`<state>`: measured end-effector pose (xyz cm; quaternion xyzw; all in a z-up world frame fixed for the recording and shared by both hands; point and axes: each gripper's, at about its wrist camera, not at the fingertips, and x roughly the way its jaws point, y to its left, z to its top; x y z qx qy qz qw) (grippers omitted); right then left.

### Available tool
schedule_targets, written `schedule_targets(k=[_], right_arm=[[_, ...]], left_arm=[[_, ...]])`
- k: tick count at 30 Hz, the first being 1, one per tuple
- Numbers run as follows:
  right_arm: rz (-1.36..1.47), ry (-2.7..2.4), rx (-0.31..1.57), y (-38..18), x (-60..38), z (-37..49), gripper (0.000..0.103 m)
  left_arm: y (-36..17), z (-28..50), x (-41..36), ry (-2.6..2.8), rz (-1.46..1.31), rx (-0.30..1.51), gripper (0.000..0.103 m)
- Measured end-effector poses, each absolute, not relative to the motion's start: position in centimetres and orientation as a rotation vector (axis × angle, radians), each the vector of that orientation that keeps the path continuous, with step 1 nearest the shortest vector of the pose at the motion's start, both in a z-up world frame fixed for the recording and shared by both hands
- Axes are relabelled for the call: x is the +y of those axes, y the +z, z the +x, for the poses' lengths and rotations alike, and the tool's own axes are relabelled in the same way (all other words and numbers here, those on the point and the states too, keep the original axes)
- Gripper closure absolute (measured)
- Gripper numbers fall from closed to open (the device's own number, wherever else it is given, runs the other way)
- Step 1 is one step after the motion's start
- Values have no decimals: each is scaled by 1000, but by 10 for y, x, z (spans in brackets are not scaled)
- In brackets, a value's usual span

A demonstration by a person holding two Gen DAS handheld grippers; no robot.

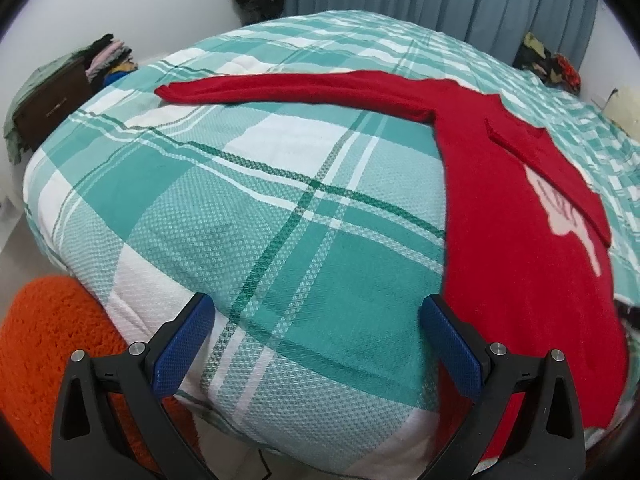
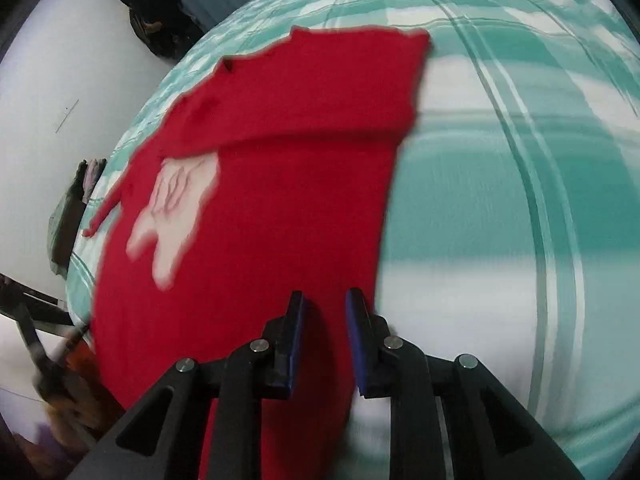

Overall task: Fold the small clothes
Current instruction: 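Carry the sleeve across the sweater body with the right gripper, then open, then grasp the cuff of the other sleeve with the left gripper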

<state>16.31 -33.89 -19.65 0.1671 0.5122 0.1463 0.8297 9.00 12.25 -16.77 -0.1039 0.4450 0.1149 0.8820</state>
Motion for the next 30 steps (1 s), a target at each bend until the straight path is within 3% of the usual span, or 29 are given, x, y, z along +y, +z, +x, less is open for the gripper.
schedule_targets(k=[7, 10, 13, 30], right_arm=[[239, 239, 879, -149, -323, 100, 76], [152, 261, 887, -159, -295, 90, 60], [102, 242, 964, -190, -282, 92, 60], [112, 6, 816, -157, -316, 69, 60]], left_arm=[[-162, 92, 117, 182, -237, 908, 1], [-163, 94, 107, 151, -212, 915, 1], [-170, 95, 100, 143, -170, 935, 0], [-181, 95, 99, 132, -141, 952, 0]])
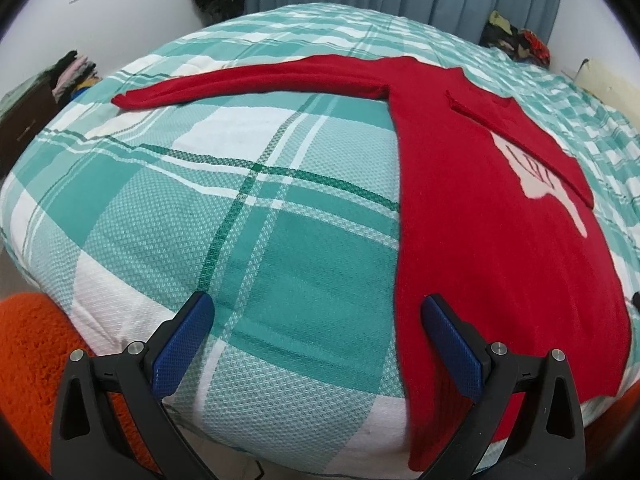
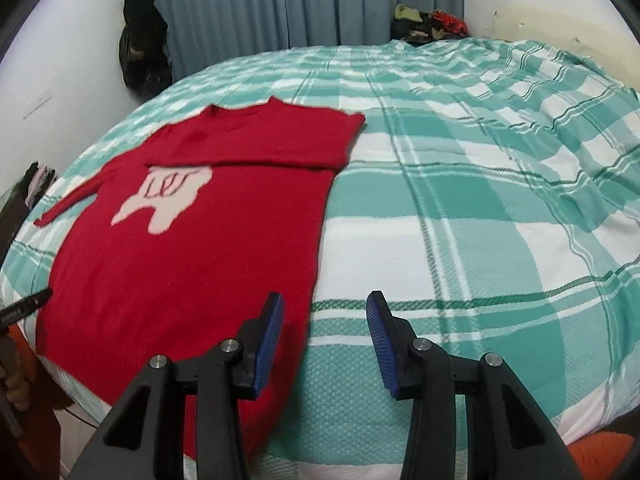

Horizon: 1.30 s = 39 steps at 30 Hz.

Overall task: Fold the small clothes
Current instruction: 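Grasp the cuff of the other sleeve with the left gripper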

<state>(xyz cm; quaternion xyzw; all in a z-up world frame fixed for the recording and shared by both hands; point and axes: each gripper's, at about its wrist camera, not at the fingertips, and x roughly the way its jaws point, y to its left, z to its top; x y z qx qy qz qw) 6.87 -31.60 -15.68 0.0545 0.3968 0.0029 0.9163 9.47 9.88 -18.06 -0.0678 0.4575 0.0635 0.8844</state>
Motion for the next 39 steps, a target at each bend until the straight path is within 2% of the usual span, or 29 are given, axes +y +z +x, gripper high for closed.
schedule_targets(k=[3, 5, 22, 26, 33, 36, 39], right_arm=[[78, 50, 764, -145, -308, 61, 55], [46, 86, 752, -143, -298, 58, 48], [-85, 212, 761, -152, -256, 52, 48], [-78, 221, 761, -148, -255, 49, 48], [-65, 233, 769, -148, -254, 45, 45], [-54, 227, 784, -152, -255, 49, 45], [-58, 226, 801, -157, -253, 53, 45]], left_arm=[[-181, 95, 97, 139, -124, 951, 0], [-181, 95, 98, 136, -133, 953, 0], [-181, 95, 99, 127, -141, 946, 0], [-166, 97, 108, 87, -193, 984, 0], [-112, 141, 216, 55, -454, 870, 1], [-116, 169, 283, 132, -545, 844, 1], [-137, 197, 345, 212, -615, 904, 1]])
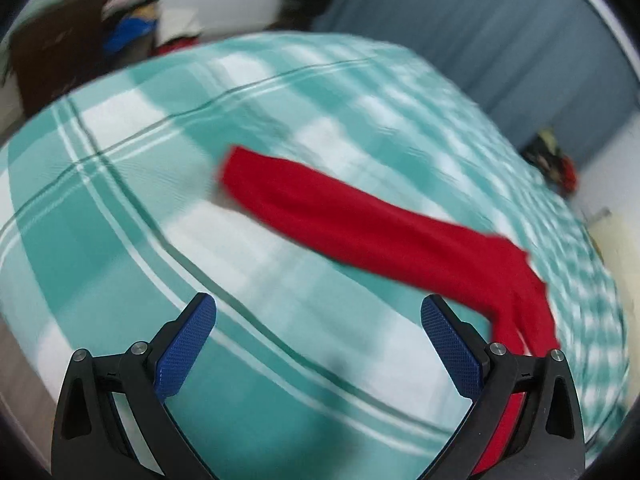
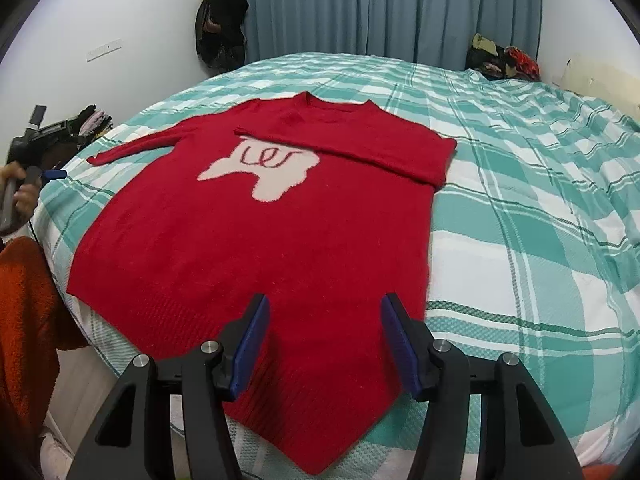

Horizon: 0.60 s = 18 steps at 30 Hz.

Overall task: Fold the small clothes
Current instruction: 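Grasp the cuff of the other sleeve with the left gripper, then fold the held sleeve across the sweater body with the left gripper, then open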

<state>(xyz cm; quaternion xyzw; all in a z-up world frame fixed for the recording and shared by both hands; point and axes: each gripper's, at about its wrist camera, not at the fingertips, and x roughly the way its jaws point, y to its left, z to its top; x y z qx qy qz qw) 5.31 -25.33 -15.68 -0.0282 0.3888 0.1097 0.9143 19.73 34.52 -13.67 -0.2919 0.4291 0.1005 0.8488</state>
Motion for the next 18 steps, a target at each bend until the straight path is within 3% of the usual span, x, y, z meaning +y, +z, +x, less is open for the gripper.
schedule_targets(k=[5, 9, 11, 12, 15, 18], right_arm=[[-97, 231, 860, -172, -244, 60, 45], [-124, 216, 866, -172, -240, 61, 45], [-115, 199, 873, -173, -240, 63, 43], [-112, 192, 874, -173, -240, 63, 43], [-106, 171, 872, -174, -237, 65, 43], [-112, 168, 862, -172, -235, 66, 43]], left_arm=[[-161, 247, 410, 198, -716, 975, 1], [-180, 270, 428, 214, -770, 964, 12], [-183, 282, 425, 164, -766, 957, 25], [-185, 287, 423, 136, -759, 964, 38], [-189, 302, 421, 142, -702, 1020, 98], [-169, 312, 408, 188, -601, 1038, 101]])
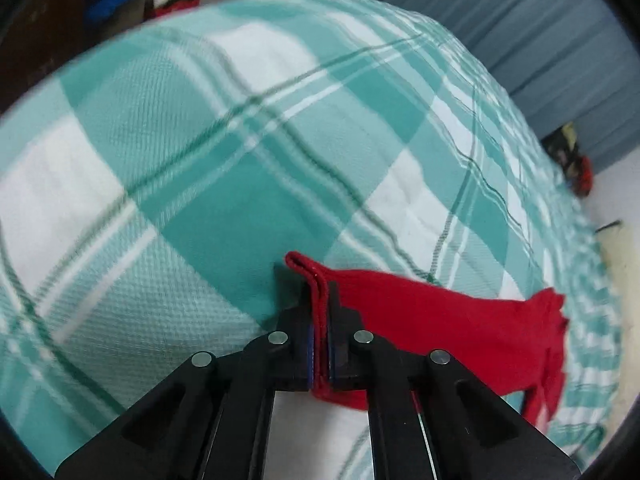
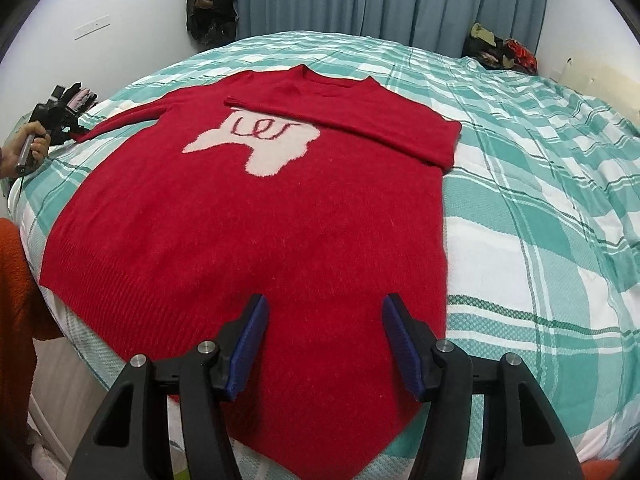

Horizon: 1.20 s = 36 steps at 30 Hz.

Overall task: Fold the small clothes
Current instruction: 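Fold the held sleeve across the sweater body with the left gripper, then open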

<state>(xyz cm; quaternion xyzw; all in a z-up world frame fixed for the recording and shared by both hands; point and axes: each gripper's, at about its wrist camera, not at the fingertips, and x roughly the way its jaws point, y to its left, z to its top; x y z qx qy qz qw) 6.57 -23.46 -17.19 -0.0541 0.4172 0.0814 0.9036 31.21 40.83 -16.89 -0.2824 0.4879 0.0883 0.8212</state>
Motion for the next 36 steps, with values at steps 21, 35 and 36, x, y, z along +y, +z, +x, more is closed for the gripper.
schedule_targets(k=[21, 35, 36], right_arm=[[38, 248, 793, -158, -253, 59, 43], [227, 216, 800, -157, -291, 69, 39], [229, 208, 811, -159, -291, 71, 39]], left_arm=[[-101, 332, -125, -528, 24, 1095, 44], [-114, 162, 46, -259, -185, 1034, 24], [-116, 158, 57, -220, -207, 1026, 24]])
